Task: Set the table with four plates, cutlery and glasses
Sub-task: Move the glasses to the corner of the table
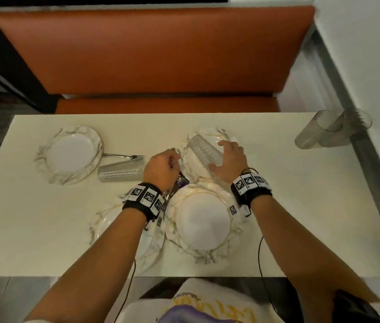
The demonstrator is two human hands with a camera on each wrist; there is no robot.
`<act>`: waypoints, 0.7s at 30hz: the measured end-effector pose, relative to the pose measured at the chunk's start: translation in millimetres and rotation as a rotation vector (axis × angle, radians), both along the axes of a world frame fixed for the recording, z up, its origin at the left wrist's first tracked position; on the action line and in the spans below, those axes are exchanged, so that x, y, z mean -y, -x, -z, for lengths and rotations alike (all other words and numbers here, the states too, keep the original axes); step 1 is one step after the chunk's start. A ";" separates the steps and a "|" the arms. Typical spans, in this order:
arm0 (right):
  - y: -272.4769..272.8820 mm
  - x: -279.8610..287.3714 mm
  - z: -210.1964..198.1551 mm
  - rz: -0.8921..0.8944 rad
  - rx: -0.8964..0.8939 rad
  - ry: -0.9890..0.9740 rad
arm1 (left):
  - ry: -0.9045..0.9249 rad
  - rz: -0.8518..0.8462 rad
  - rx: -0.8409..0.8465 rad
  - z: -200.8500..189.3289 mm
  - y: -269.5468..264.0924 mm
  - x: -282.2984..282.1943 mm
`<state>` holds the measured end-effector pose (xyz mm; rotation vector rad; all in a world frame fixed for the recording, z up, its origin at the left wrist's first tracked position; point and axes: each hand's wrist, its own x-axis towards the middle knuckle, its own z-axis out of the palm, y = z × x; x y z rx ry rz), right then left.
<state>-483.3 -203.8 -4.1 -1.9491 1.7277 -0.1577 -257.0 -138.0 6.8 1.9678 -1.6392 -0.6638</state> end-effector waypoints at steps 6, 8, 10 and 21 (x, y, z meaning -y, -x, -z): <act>-35.9 8.6 21.5 0.080 -0.237 -0.125 | 0.010 -0.006 0.033 2.8 -66.4 -14.9; -40.7 10.1 22.4 0.118 -0.253 -0.128 | -0.013 0.005 0.085 3.1 -80.7 -16.4; -42.9 9.3 22.1 0.147 -0.229 -0.107 | -0.067 0.041 0.142 4.0 -94.3 -13.7; -52.8 -3.2 -16.0 0.151 0.088 0.145 | -0.392 0.215 0.600 41.2 -140.1 4.4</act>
